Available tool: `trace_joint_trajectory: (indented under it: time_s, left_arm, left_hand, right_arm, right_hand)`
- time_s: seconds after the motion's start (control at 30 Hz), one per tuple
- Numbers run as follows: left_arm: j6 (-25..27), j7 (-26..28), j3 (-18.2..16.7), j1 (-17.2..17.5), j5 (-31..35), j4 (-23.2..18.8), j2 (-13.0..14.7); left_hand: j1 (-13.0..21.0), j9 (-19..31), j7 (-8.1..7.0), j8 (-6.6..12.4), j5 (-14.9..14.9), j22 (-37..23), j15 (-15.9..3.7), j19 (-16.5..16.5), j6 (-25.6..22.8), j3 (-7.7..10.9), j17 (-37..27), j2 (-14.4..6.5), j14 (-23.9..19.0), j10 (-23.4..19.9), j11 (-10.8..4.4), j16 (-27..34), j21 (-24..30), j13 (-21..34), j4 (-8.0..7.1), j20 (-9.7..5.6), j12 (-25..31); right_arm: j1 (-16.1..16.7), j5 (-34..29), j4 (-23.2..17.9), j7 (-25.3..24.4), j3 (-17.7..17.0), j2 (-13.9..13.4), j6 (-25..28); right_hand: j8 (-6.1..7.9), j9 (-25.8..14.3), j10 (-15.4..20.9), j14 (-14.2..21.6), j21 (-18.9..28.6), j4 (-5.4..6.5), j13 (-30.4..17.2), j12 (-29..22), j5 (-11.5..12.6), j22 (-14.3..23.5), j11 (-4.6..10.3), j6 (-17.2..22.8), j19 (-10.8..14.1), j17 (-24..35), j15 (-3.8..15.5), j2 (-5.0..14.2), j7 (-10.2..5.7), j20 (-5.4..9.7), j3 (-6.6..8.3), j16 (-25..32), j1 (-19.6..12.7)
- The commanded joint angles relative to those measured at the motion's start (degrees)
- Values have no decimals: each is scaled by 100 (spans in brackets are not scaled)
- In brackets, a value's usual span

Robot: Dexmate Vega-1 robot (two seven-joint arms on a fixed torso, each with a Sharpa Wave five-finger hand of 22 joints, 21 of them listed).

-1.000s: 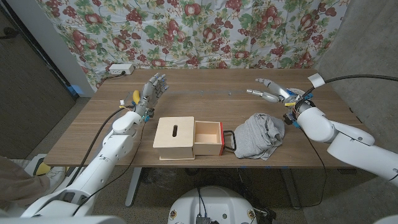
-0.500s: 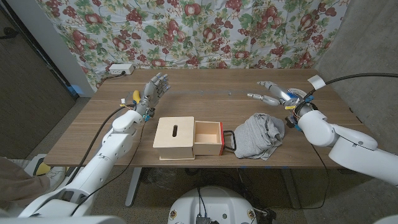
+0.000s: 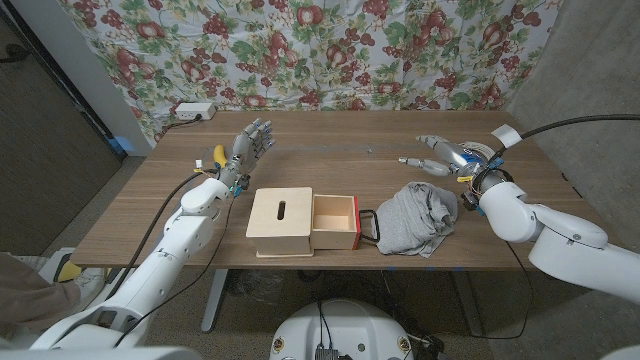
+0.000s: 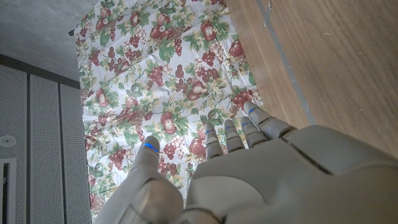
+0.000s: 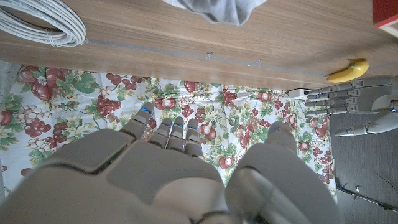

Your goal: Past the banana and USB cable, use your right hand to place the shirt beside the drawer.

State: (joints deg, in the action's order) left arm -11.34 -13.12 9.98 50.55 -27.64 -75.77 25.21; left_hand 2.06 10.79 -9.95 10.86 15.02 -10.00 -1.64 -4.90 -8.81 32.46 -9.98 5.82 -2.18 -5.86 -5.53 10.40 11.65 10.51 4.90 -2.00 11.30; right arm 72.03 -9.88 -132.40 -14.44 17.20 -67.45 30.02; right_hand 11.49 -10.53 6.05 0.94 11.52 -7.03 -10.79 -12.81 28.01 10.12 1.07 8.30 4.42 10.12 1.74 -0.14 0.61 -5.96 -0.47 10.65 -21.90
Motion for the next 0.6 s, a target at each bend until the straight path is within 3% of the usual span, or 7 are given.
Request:
trace_joint_trajectory:
  time_s: [0.03, 0.2, 0.6]
  left_arm:
    - [-7, 38, 12, 69, -8, -81, -3]
    - [-18, 58, 34, 86, 8, -108, -1]
    - [6, 102, 32, 140, 1, -173, 39]
  left_hand:
    - [-23, 8, 7, 51, 32, -20, -374, -44, -38, 6, -30, -4, 27, -38, 12, 21, -1, 21, 24, -104, 16]
    - [-23, 8, 5, 50, 32, -21, -374, -40, -38, 4, -30, -6, 31, -43, 7, 21, -4, 21, 25, -104, 18]
    - [-22, 8, 12, 54, 32, -21, -374, -38, -54, 0, -29, -12, 33, -40, 15, 23, -10, 21, 29, -103, 16]
  right_arm:
    - [87, -198, -221, 49, 21, -236, 353]
    - [232, -104, -284, 50, -107, -337, 409]
    - [353, -64, -446, 106, -117, -511, 552]
  right_hand:
    - [35, -29, 60, 64, 58, -23, -14, -45, 51, 15, -27, 50, 51, 15, 158, 11, -28, -131, -2, 52, -57]
    - [35, -30, 80, 119, 87, -15, -16, -50, 72, 18, -22, 66, 159, 21, 111, 10, -43, -258, -18, 60, -57]
    - [31, -32, 84, 125, 92, -8, -18, -48, 91, 20, -28, 74, 208, 26, 122, 15, -51, -186, -30, 49, -59]
